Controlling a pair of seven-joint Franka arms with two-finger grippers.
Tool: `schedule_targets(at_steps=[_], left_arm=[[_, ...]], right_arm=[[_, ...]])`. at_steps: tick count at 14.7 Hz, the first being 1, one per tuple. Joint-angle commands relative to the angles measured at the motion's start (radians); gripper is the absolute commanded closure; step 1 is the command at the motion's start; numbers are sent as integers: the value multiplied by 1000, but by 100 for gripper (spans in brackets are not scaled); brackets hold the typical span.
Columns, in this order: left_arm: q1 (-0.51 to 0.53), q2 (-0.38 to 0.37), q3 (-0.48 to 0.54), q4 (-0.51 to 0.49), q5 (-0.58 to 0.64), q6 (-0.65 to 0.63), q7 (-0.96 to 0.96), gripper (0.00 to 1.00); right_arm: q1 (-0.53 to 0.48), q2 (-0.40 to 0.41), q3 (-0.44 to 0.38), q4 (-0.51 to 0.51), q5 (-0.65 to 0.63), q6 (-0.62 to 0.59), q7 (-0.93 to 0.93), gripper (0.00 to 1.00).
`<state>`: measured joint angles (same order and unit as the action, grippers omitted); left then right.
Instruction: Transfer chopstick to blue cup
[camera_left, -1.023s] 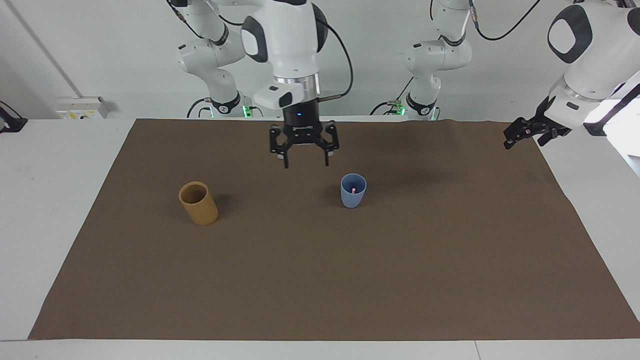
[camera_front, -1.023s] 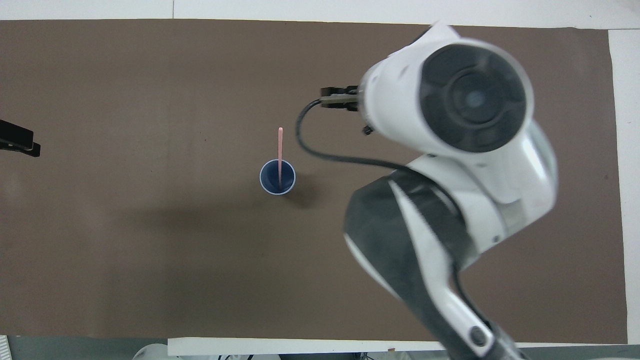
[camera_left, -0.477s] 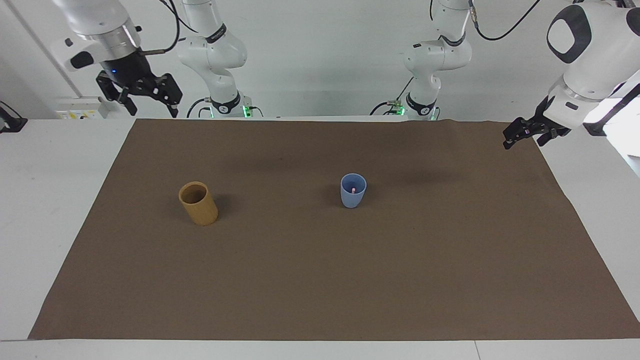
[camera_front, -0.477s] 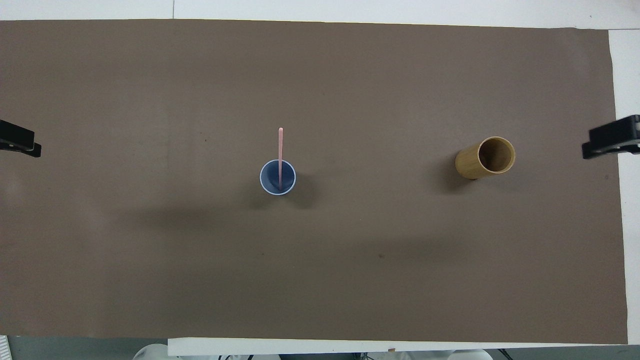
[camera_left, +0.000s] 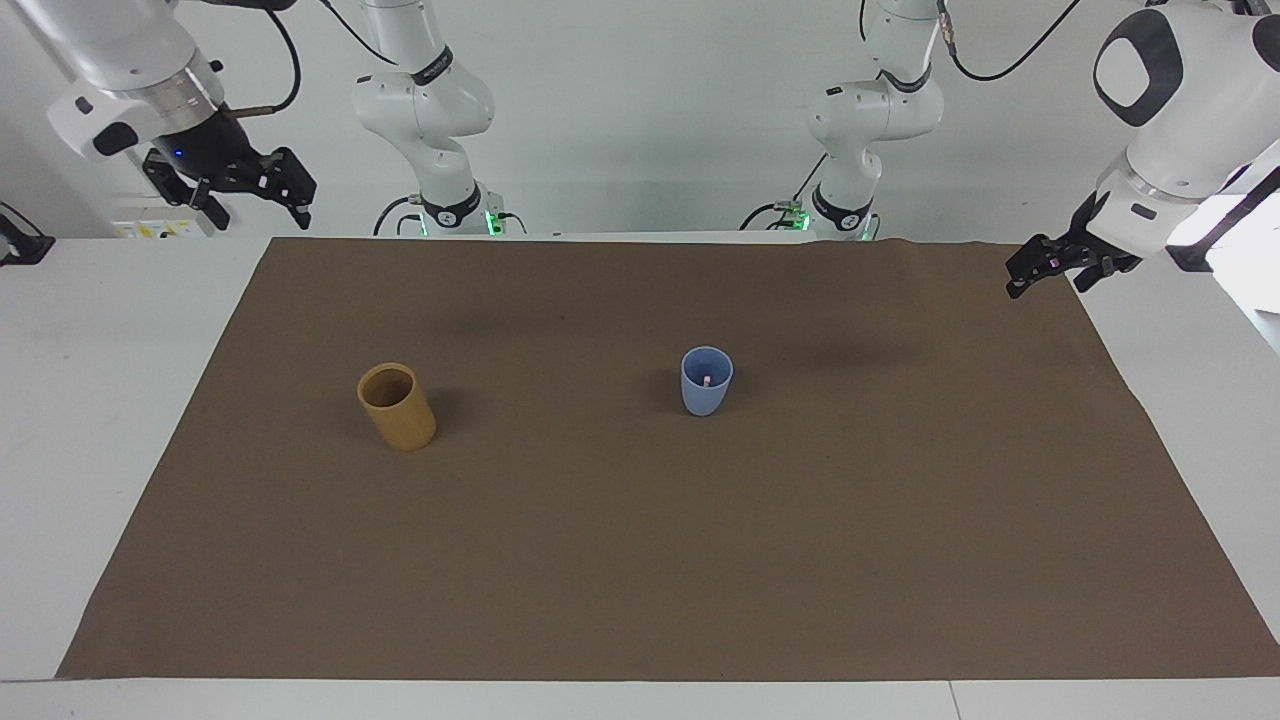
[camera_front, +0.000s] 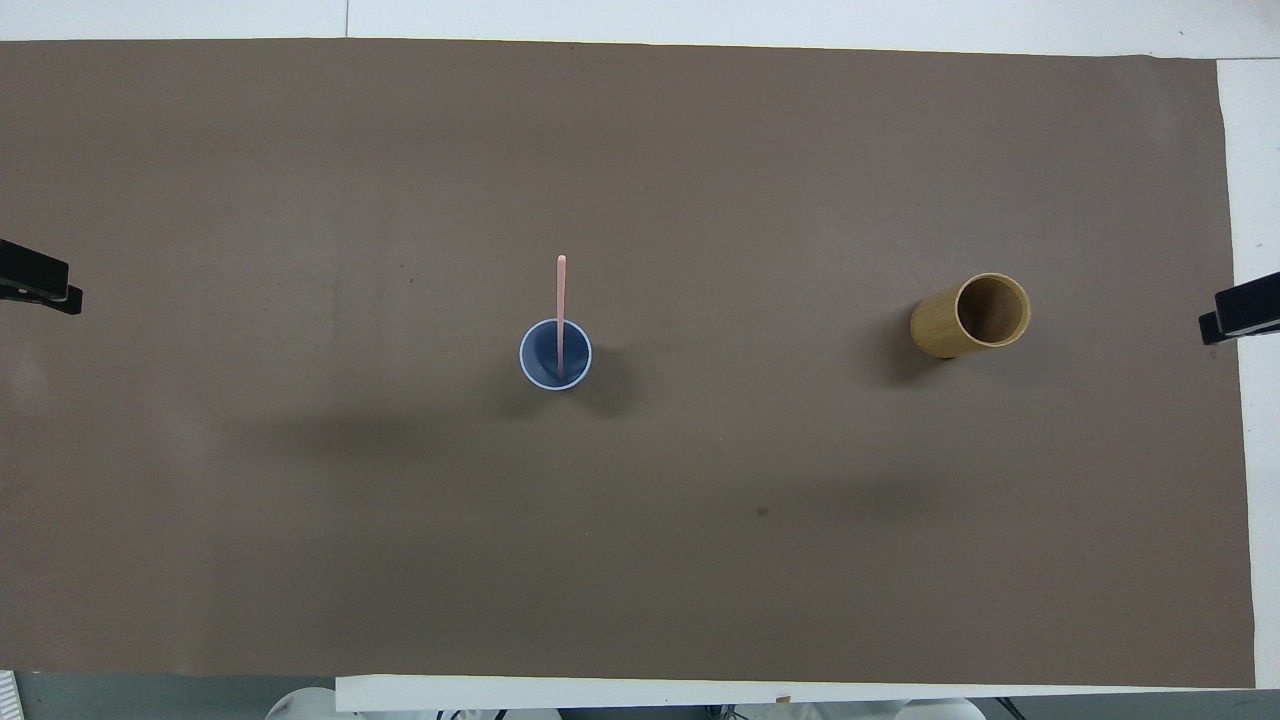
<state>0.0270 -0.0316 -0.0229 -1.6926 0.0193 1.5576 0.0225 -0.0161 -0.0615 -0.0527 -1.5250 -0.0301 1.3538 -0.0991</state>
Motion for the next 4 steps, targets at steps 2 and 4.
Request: schedule_targets(at_steps=[2,4], left_arm=[[5,-16,-2,-9,13,1,11,0],[5,-16,-2,-9,13,1,11,0]], right_arm=[[-7,-31,8,-40,-11,19,9,0],[-7,-37,7,-50,-11,15,10,0]])
